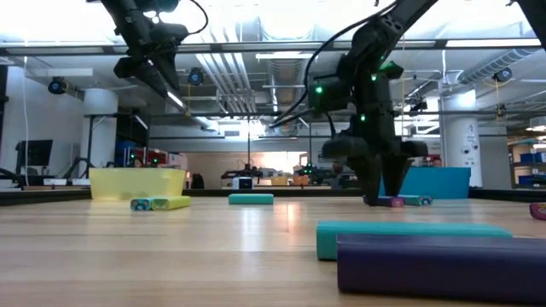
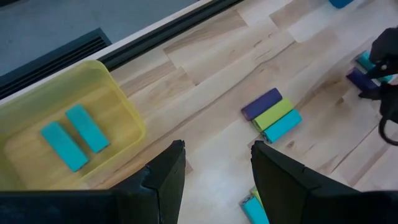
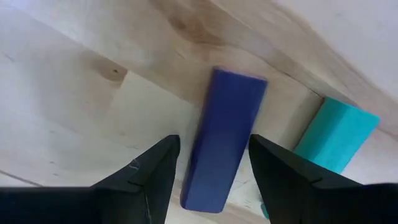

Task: Sort blocks
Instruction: Put the blue block into the transparent bin

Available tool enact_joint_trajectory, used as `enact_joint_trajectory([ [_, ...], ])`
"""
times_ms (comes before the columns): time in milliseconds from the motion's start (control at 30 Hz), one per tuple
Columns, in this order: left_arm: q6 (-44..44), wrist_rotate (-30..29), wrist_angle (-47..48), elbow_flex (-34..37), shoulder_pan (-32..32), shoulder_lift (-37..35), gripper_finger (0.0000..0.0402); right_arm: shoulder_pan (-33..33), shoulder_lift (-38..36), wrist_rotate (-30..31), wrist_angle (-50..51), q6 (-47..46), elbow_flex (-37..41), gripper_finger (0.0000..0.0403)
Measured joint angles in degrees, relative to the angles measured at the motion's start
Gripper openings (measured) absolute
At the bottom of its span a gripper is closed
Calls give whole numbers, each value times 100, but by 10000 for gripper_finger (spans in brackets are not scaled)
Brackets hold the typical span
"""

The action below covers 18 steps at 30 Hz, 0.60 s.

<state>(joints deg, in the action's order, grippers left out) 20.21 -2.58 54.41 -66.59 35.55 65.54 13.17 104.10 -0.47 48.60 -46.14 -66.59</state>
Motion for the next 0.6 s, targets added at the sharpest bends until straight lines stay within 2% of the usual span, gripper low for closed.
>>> enact_joint_trajectory([
  [233,0,1,-18,0,0,0,162,-68,252,-129,-106,317,-55,174],
  [467,2,0,-97,0,0,0,162,-64,-53,-332,-139,571,-33,93],
  [600,-23,2,-96,0,0,0,162,-108,-496,-764,-133,649,-76,91],
])
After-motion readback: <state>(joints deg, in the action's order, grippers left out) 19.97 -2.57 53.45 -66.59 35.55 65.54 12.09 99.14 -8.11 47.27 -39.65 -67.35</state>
